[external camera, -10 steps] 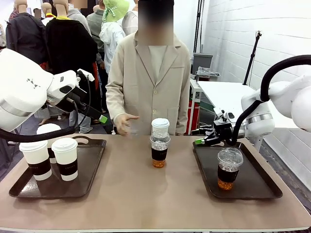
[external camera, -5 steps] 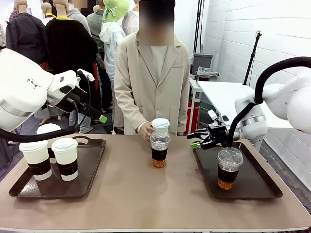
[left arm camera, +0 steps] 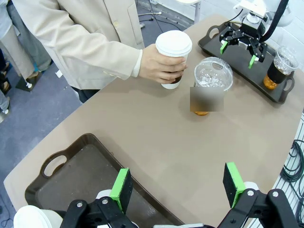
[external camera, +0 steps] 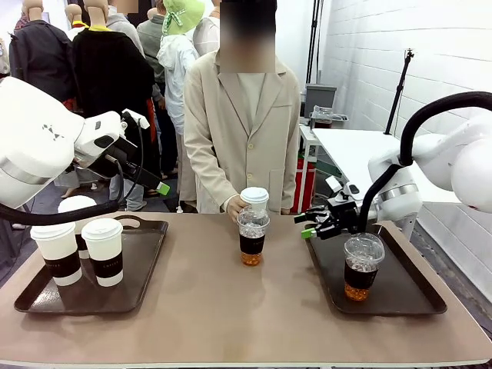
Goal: Distribute the coffee onto the tray.
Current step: Pick up another iced Americano from the middle of the table and place it on the right Handle tray.
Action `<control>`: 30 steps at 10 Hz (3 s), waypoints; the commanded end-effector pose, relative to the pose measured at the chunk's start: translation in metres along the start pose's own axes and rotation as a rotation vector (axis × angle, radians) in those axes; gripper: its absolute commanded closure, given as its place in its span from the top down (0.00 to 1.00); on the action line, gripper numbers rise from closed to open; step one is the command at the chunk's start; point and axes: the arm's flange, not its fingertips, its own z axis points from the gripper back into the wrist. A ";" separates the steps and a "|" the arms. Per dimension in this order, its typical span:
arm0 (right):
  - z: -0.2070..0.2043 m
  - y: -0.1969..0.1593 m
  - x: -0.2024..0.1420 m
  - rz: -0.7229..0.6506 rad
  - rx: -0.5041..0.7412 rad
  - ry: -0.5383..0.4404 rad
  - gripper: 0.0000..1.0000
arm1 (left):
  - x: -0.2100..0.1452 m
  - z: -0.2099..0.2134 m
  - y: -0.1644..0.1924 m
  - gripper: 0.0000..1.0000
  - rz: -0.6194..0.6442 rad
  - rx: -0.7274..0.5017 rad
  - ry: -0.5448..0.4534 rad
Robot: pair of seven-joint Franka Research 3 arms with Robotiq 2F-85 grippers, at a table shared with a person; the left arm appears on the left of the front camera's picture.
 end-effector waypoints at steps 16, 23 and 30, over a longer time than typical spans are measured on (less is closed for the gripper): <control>0.029 -0.005 -0.002 0.033 -0.139 -0.037 1.00 | 0.000 -0.001 0.002 1.00 0.013 -0.017 -0.009; -0.040 -0.004 -0.008 0.046 -0.050 -0.046 1.00 | 0.000 -0.001 0.002 1.00 0.013 -0.017 -0.009; -0.039 -0.002 -0.006 0.029 -0.015 -0.029 1.00 | 0.000 -0.001 0.002 1.00 0.013 -0.017 -0.009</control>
